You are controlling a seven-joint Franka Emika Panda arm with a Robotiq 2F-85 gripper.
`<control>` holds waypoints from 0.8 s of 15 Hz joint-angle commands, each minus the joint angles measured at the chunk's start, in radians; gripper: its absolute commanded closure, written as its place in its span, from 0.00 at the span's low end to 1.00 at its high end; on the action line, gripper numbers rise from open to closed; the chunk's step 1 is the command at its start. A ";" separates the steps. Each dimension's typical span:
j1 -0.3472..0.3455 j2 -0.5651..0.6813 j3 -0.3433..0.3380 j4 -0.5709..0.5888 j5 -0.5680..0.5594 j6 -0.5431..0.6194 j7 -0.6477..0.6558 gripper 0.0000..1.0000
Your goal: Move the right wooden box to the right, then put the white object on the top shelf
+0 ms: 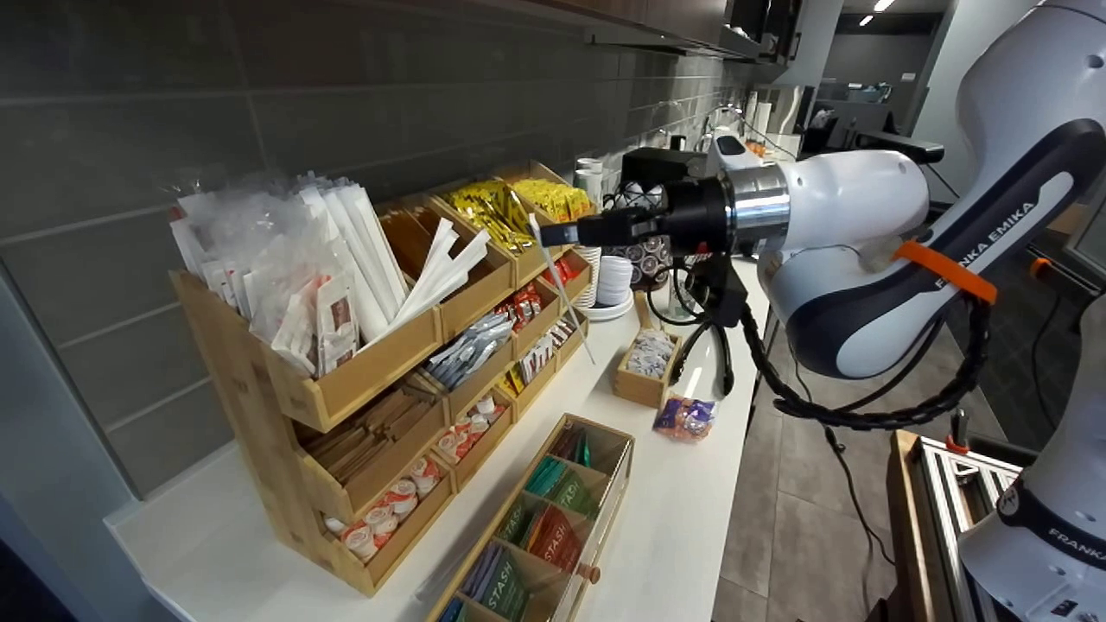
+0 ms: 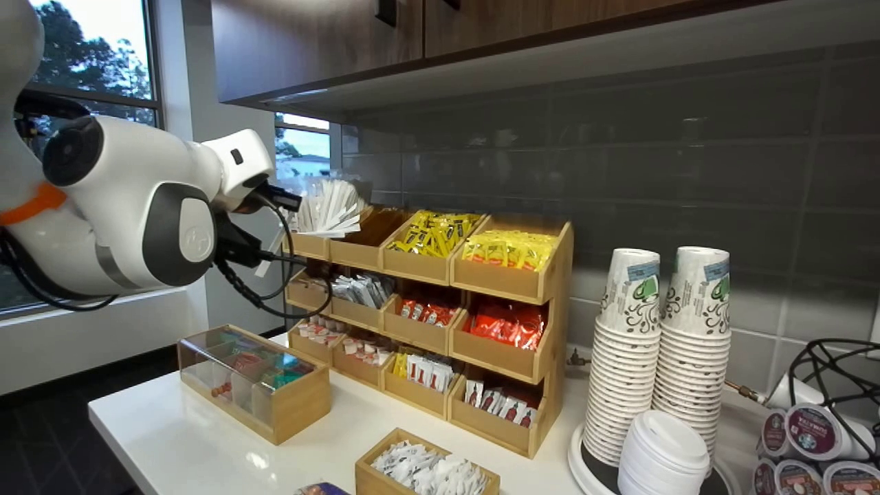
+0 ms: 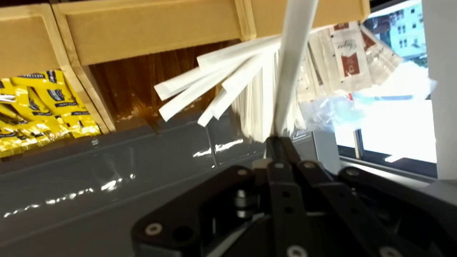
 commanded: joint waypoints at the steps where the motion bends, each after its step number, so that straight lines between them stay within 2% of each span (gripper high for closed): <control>1: 0.055 0.073 0.009 0.050 0.162 0.117 -0.068 1.00; 8: 0.122 0.230 0.039 0.164 0.386 0.300 -0.178 1.00; 9: 0.128 0.219 0.043 0.210 0.419 0.244 -0.179 1.00; 10: 0.135 0.237 0.046 0.223 0.439 0.244 -0.185 1.00; 11: 0.115 0.198 0.035 0.164 0.377 0.239 -0.159 0.99; 12: 0.121 0.209 0.038 0.187 0.395 0.238 -0.164 0.99</control>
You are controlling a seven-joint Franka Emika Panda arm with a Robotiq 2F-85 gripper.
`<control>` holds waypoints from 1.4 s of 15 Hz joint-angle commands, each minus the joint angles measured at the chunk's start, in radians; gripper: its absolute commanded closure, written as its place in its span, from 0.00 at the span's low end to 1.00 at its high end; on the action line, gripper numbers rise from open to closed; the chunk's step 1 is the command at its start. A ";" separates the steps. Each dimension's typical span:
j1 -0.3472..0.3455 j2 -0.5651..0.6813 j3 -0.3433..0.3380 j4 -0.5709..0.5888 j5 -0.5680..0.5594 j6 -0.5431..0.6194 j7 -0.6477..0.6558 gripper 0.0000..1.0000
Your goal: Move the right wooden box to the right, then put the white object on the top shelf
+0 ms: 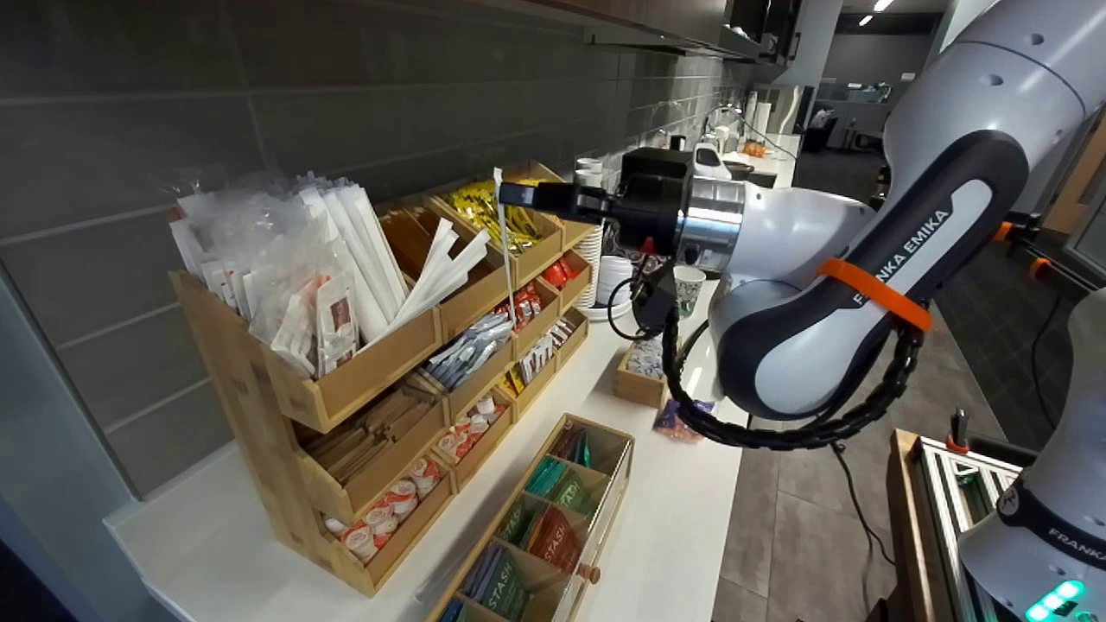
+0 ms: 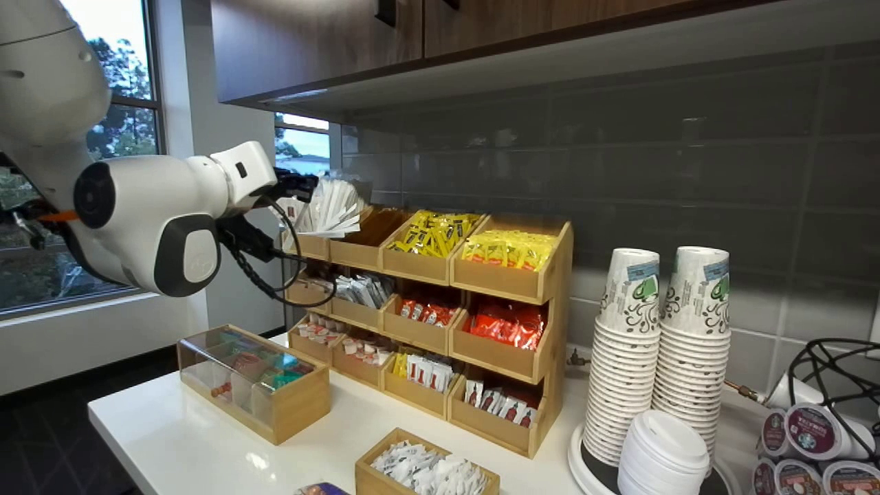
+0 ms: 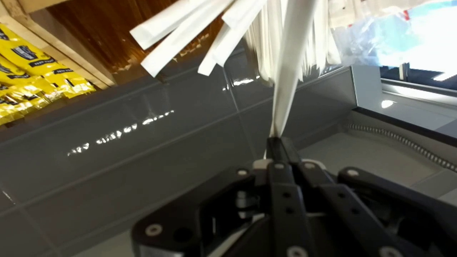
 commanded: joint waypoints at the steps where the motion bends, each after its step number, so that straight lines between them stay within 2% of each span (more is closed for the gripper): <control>1: 0.003 0.007 0.002 0.015 0.009 -0.002 -0.004 0.99; 4: 0.005 0.015 0.003 0.027 0.013 -0.002 -0.005 0.99; 9: 0.040 0.065 0.013 0.083 0.211 0.044 -0.038 1.00; 15: 0.097 0.133 0.021 0.284 0.421 0.033 -0.088 1.00; 16: 0.152 0.146 -0.030 0.315 0.439 0.033 -0.083 1.00; 21: 0.285 0.230 -0.159 0.439 0.481 0.032 -0.077 1.00</control>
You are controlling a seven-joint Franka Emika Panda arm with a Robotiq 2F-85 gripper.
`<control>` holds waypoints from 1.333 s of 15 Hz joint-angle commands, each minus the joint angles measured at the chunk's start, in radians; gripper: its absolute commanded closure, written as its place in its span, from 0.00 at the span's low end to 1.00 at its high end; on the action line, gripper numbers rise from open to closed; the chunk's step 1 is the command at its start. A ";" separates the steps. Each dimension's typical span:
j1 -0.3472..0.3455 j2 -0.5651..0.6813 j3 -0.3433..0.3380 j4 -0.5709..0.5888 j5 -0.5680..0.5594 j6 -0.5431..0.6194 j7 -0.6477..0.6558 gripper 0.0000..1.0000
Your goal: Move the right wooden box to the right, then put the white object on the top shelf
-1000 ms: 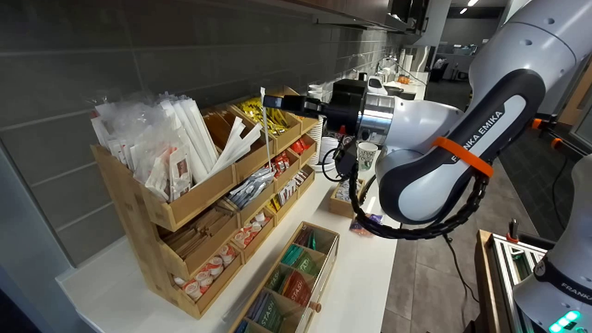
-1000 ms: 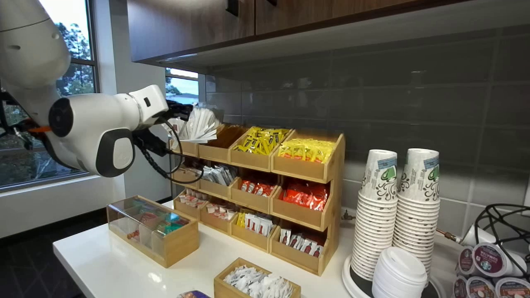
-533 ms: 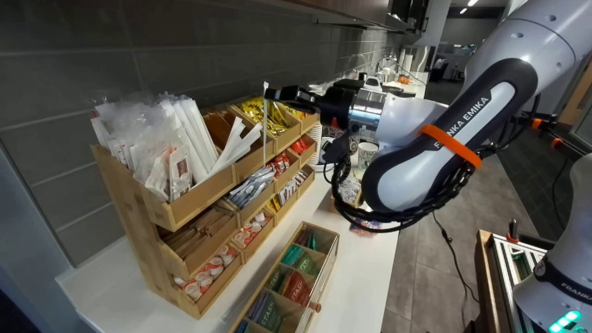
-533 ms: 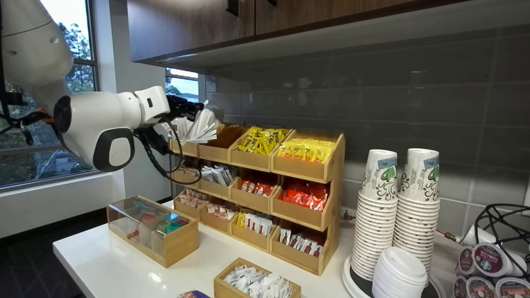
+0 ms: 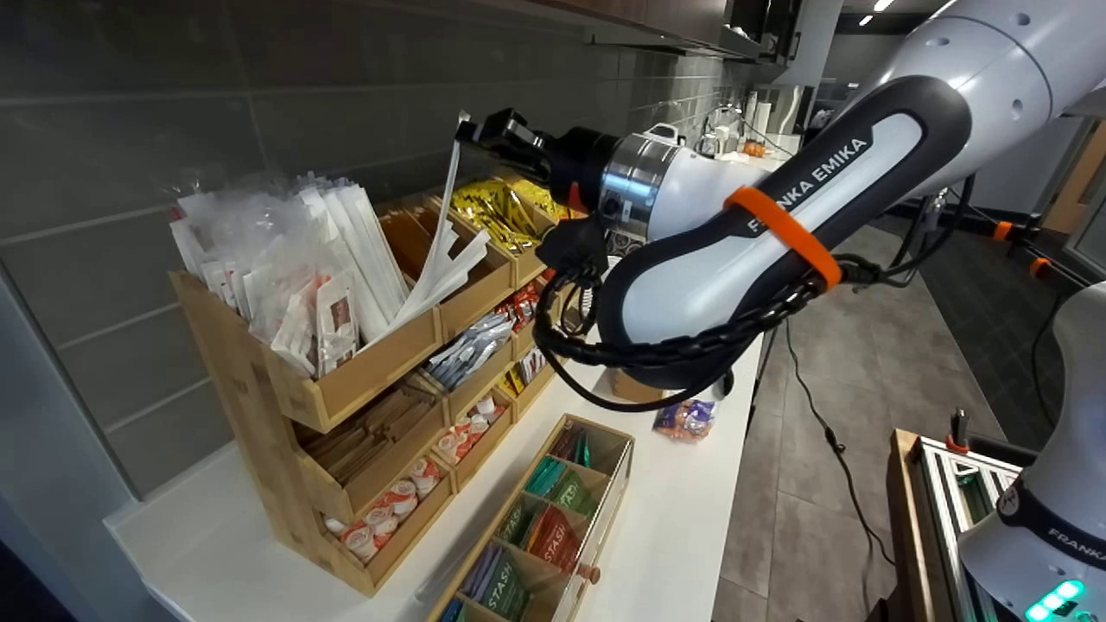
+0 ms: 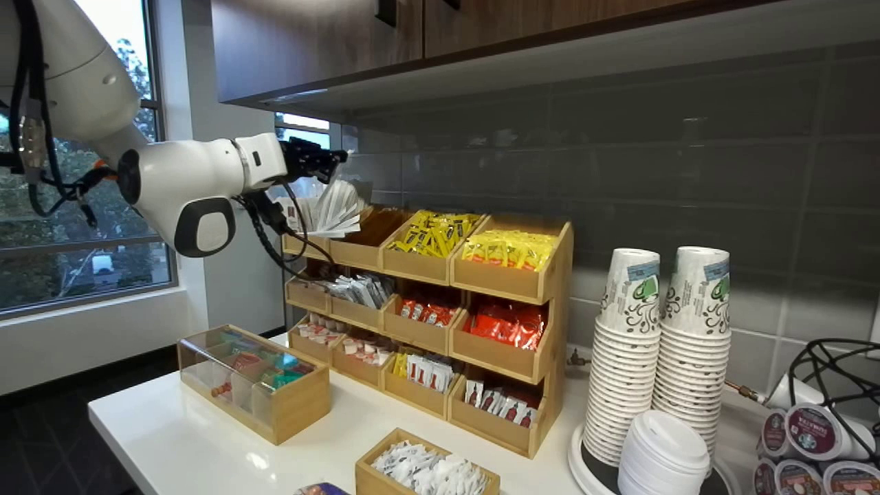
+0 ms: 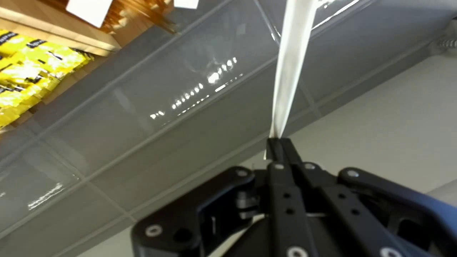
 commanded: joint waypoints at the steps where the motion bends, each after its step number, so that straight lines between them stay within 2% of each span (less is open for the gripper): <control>1: 0.117 0.091 -0.110 0.104 0.053 0.031 -0.007 1.00; 10: 0.338 0.222 -0.341 0.185 0.125 0.031 0.050 1.00; 16: 0.447 0.290 -0.456 0.207 0.187 0.031 0.103 1.00; 20: 0.499 0.320 -0.509 0.208 0.224 0.031 0.132 1.00</control>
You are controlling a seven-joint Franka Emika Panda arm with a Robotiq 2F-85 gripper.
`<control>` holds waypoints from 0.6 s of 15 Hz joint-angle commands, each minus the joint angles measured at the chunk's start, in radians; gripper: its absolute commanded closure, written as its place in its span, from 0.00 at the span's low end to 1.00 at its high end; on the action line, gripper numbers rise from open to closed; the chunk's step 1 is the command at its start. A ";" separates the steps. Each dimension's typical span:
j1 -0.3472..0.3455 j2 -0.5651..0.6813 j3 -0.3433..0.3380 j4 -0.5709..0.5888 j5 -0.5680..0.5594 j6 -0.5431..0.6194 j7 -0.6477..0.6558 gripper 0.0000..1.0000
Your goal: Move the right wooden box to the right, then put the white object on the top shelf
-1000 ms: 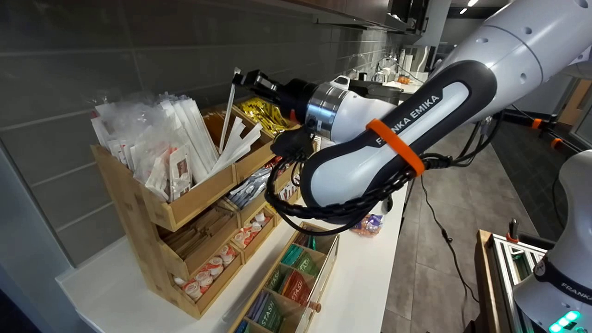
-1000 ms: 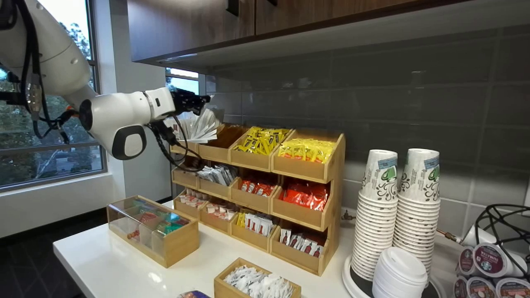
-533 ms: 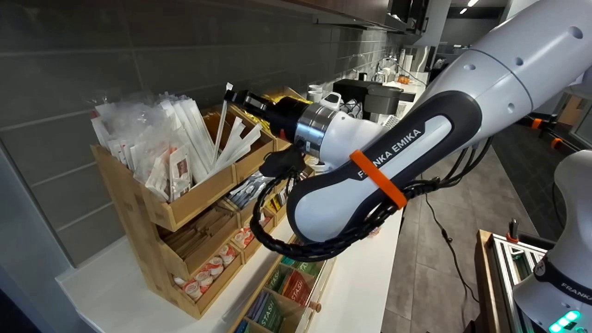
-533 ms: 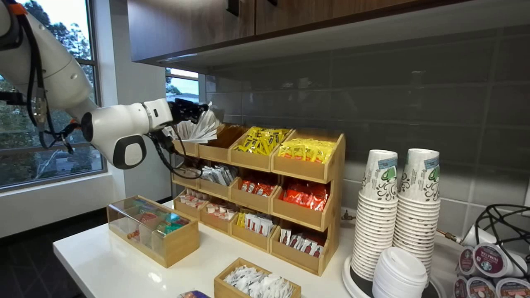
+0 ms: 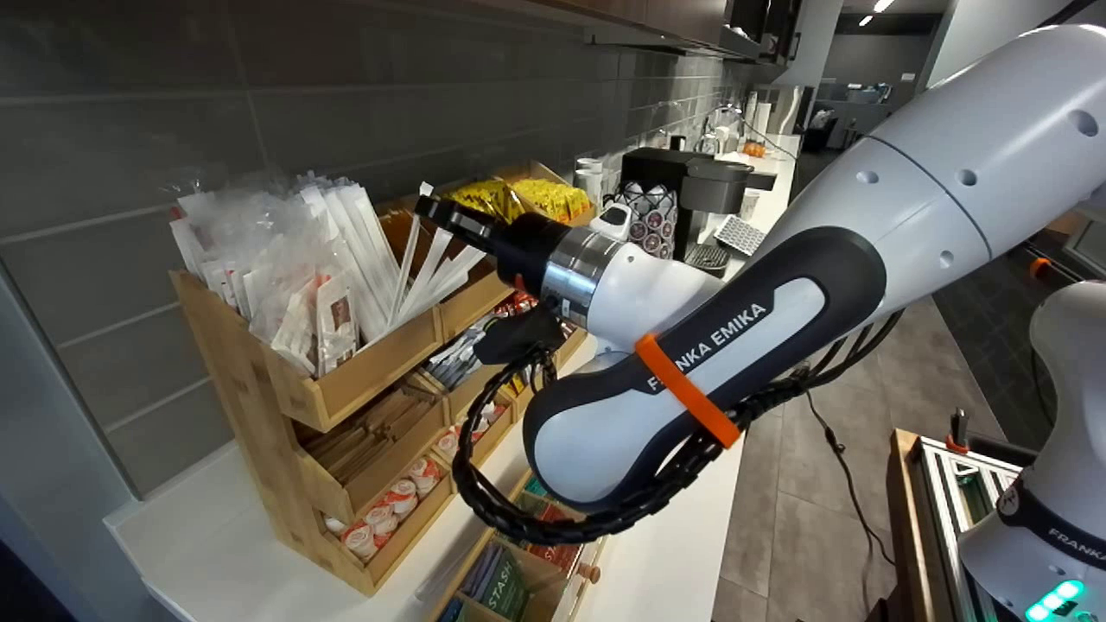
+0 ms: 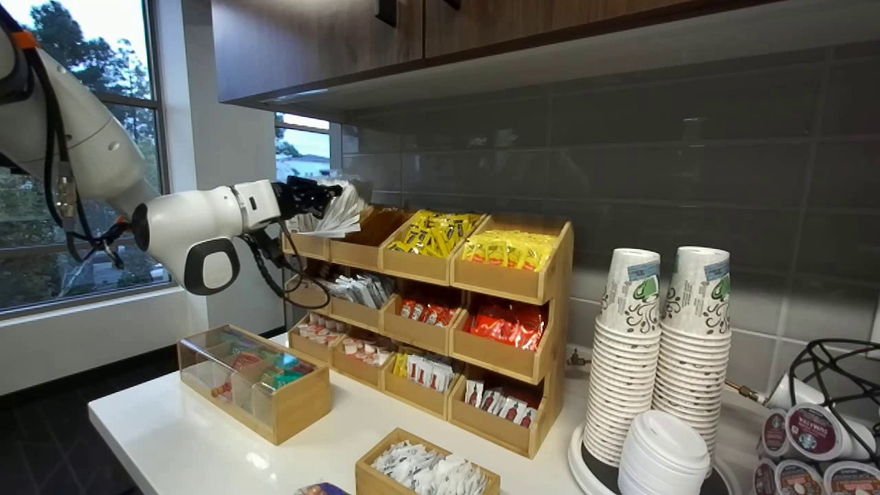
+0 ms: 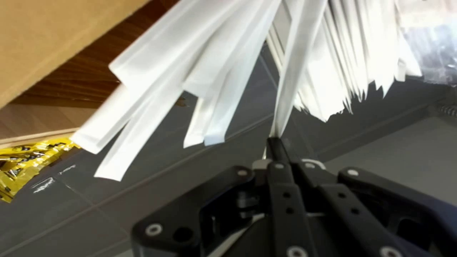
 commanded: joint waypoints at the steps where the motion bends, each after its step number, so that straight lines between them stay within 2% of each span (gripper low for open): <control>1: 0.058 0.049 -0.058 0.022 0.056 0.031 0.039 1.00; 7: 0.089 0.066 -0.080 0.011 0.077 0.031 0.043 1.00; 8: 0.092 0.067 -0.081 0.015 0.087 0.031 0.042 0.84; 9: 0.094 0.066 -0.083 0.017 0.096 0.031 0.042 0.73</control>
